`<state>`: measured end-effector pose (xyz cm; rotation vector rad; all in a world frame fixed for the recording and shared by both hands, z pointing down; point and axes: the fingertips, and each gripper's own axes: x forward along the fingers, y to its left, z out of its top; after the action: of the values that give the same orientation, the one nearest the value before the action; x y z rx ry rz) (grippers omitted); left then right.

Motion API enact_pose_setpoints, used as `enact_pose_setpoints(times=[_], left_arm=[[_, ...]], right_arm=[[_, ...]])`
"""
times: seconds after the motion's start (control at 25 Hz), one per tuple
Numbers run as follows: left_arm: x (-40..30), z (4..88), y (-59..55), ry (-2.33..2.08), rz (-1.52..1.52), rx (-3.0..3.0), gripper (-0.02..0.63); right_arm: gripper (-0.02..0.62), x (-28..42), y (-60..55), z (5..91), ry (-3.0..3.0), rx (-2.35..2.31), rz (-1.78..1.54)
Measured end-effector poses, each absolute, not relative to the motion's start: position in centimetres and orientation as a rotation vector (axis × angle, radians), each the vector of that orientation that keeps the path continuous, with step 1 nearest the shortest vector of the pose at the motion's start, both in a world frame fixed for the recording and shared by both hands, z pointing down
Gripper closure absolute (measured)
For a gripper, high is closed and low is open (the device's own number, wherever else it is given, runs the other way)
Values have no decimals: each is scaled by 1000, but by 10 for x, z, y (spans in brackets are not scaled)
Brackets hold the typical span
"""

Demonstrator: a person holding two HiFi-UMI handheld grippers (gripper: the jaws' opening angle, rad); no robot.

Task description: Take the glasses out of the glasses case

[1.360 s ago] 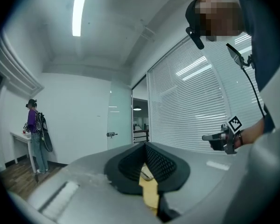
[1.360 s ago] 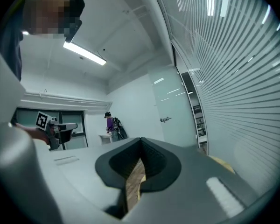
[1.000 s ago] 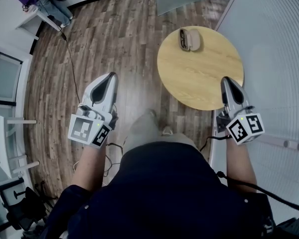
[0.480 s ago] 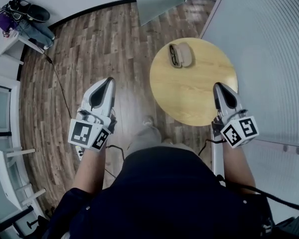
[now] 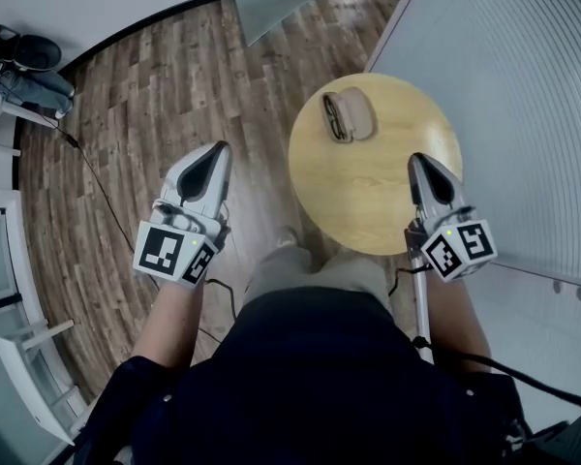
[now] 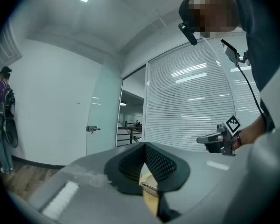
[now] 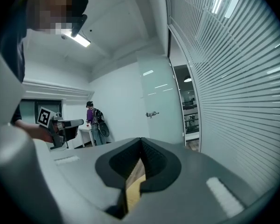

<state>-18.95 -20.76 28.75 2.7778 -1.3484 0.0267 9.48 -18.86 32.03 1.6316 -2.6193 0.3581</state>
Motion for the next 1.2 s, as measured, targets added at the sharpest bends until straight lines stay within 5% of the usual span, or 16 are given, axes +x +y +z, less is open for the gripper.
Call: enact_pose_setpoints(times=[0.52, 1.2], left_arm=[[-171, 284, -307, -1334, 37, 2806, 601], [-143, 423, -399, -1348, 283, 2687, 601]], right_arm=[[589, 79, -279, 333, -2600, 1632, 417], [589, 59, -397, 472, -2526, 1474, 460]])
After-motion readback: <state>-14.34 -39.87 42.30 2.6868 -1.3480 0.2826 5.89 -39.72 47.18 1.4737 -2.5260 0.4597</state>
